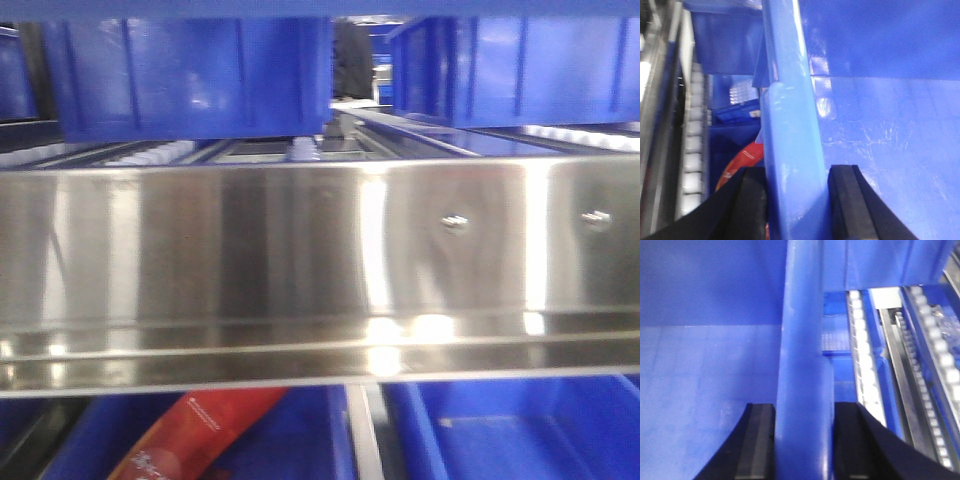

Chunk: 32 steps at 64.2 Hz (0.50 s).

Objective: Move blue bin to conveyor side
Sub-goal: 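Pull the held blue bin back away from the shelf rack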

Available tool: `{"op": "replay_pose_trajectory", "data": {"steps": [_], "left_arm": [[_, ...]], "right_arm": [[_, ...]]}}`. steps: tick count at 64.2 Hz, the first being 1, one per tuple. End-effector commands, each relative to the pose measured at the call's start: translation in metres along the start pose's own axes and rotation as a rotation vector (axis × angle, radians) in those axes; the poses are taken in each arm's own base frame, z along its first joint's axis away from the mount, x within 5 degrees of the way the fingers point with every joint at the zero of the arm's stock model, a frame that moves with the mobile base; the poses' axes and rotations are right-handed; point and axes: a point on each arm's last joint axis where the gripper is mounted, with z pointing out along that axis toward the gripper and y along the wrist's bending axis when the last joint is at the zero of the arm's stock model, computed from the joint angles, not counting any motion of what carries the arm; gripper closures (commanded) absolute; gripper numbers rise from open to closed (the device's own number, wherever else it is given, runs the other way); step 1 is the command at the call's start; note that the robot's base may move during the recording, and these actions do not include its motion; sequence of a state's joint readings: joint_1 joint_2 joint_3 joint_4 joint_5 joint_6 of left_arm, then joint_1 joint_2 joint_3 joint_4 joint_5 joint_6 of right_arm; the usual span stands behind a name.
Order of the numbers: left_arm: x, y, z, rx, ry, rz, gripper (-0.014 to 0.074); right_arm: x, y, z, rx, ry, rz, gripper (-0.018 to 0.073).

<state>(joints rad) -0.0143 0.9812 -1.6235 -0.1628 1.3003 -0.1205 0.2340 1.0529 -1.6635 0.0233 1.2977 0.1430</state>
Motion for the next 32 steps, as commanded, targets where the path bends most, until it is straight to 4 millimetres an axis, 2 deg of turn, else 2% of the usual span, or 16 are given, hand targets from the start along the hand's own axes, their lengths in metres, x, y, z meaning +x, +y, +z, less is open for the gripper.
{"op": "replay_pose_trajectory", "data": {"steps": [1, 32], "left_arm": [[-0.0077, -0.0003, -0.0117, -0.014, -0.122, 0.037, 0.0617], [-0.0069, -0.0005, -0.0145, -0.014, -0.131, 0.038, 0.0617]], "right_arm": [[-0.0094, -0.0048, -0.0115, 0.050, -0.141, -0.032, 0.0639], [-0.0094, -0.0048, -0.0115, 0.050, -0.141, -0.032, 0.0639]]}}
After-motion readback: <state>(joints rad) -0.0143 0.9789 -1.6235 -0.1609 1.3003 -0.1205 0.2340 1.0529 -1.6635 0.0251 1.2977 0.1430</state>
